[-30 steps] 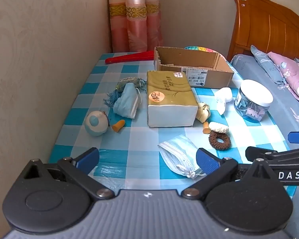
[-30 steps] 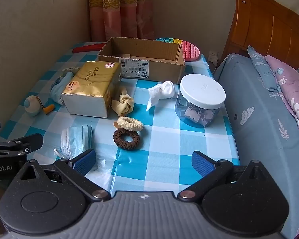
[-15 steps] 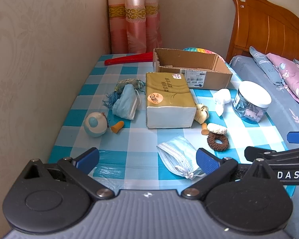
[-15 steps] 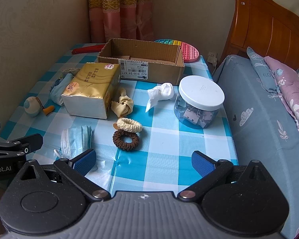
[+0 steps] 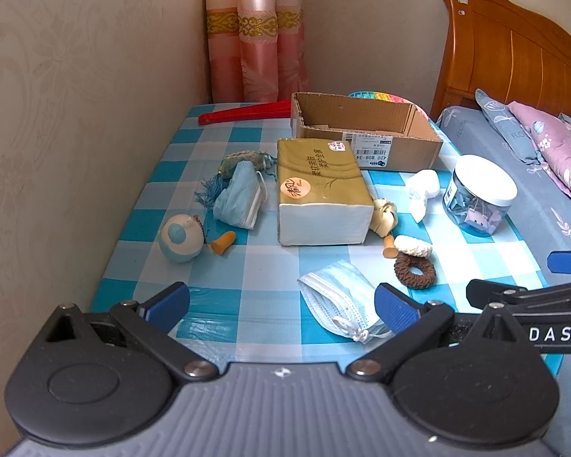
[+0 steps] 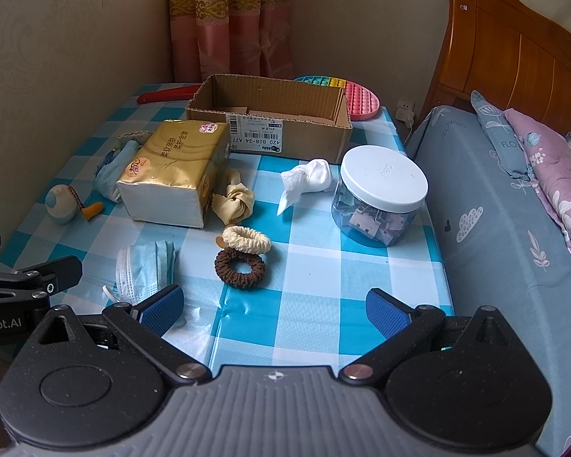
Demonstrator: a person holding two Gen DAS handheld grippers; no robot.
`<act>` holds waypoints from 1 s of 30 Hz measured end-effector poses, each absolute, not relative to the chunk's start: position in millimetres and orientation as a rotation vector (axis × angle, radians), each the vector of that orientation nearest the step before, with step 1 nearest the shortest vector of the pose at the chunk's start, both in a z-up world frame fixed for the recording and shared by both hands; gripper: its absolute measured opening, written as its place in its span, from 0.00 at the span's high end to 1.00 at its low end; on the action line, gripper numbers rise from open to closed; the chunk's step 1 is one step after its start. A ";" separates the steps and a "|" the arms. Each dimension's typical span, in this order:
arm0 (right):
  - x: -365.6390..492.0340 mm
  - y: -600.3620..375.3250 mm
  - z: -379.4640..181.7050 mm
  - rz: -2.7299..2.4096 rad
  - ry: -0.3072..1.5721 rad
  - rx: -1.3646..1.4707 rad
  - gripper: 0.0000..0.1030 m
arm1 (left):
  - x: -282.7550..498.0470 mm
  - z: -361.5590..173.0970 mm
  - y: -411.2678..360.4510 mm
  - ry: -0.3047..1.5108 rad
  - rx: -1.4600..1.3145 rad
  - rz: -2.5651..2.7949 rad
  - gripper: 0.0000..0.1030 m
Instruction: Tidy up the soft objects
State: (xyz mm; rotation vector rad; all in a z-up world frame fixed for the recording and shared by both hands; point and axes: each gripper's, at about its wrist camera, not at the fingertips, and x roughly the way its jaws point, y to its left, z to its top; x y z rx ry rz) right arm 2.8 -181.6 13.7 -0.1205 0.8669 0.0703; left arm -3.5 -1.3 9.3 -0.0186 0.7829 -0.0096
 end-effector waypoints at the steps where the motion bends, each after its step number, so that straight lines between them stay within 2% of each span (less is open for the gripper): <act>1: 3.0 -181.7 13.8 0.070 0.867 -0.121 0.00 | -3.6 8.8 -1.1 0.781 -0.018 -0.009 0.01; 30: 1.5 -181.1 15.4 0.070 0.850 -0.133 0.00 | -1.1 10.2 -3.1 0.775 -0.021 -0.017 0.01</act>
